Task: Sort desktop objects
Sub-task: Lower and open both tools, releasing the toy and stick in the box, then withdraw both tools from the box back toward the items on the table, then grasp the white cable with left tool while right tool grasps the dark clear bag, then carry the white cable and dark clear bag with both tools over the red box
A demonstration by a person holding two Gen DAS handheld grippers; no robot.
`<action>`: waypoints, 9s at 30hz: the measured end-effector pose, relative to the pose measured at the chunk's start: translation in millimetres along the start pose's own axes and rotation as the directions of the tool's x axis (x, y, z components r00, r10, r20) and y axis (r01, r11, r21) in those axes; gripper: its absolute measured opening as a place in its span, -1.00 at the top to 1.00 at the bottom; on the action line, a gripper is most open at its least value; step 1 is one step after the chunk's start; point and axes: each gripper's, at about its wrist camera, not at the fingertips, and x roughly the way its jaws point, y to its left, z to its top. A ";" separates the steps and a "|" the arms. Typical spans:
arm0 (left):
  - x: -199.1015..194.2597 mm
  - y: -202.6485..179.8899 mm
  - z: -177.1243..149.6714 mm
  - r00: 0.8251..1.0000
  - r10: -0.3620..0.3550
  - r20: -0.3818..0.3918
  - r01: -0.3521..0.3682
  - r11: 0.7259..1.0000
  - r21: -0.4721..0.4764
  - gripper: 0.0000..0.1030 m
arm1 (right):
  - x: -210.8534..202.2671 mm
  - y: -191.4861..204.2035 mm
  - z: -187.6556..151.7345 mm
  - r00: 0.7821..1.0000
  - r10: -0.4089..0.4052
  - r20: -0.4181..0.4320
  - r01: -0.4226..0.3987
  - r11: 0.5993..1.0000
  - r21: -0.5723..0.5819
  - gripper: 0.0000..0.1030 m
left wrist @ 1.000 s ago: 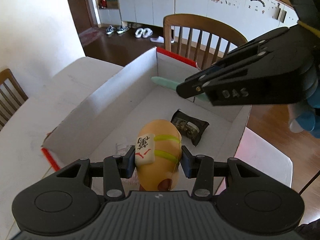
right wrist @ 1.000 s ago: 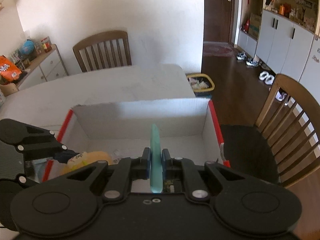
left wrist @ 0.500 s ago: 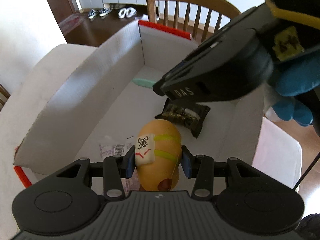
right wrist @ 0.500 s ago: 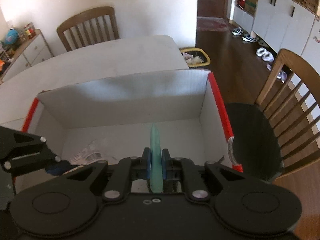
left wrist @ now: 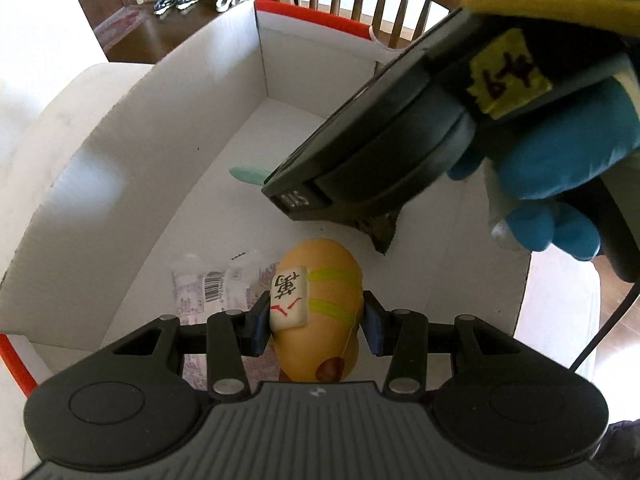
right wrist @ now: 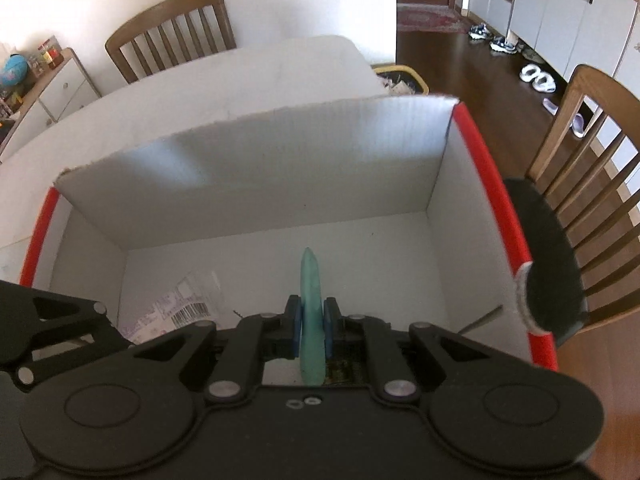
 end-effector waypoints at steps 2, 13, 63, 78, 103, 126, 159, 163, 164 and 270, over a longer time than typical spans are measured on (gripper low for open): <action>-0.3 0.9 -0.7 1.000 -0.002 -0.006 0.002 1.000 -0.007 0.14 | 0.0 -0.8 2.3 1.000 0.006 -0.002 -0.006 1.000 0.008 0.80; 0.7 7.1 -13.0 0.999 -0.028 -0.028 0.027 0.998 -0.055 0.12 | 8.7 -5.9 11.6 0.999 -0.003 -0.050 0.004 1.000 0.017 0.70; -118.3 -22.8 -77.9 0.944 0.137 0.300 -0.076 0.975 -0.208 -0.68 | -90.5 21.5 -40.0 0.996 0.053 0.067 -0.053 0.999 0.003 -0.49; -152.3 -16.1 -117.6 0.911 0.164 0.379 -0.067 0.964 -0.257 -1.00 | -127.8 51.3 -61.6 0.980 0.047 0.192 -0.048 0.999 -0.001 -0.77; -223.5 15.9 -231.0 0.858 0.260 0.444 -0.094 0.928 -0.360 -1.00 | -172.9 171.1 -121.8 0.915 -0.014 0.403 0.042 0.997 -0.060 -0.77; -247.1 64.9 -355.1 0.799 0.397 0.451 -0.116 0.838 -0.533 -1.00 | -146.1 278.6 -150.2 0.914 0.057 0.403 0.028 0.979 -0.201 -0.74; -150.5 47.6 -448.7 0.849 0.304 0.432 -0.142 0.919 -0.367 -0.93 | -43.6 315.1 -155.8 0.935 0.020 0.354 0.065 0.972 -0.227 -0.58; -139.0 42.7 -451.3 0.850 0.299 0.433 -0.160 0.931 -0.329 -0.54 | -30.8 317.9 -154.9 0.937 0.018 0.349 0.065 0.972 -0.225 -0.56; -136.7 41.5 -451.6 0.849 0.302 0.434 -0.169 0.933 -0.318 -0.45 | -27.6 318.4 -153.7 0.937 0.018 0.349 0.066 0.972 -0.227 -0.55; -244.3 7.3 -304.5 0.783 0.328 0.529 -0.145 0.922 -0.358 0.66 | -180.6 232.4 -150.5 0.900 0.034 0.435 0.029 0.990 -0.136 0.61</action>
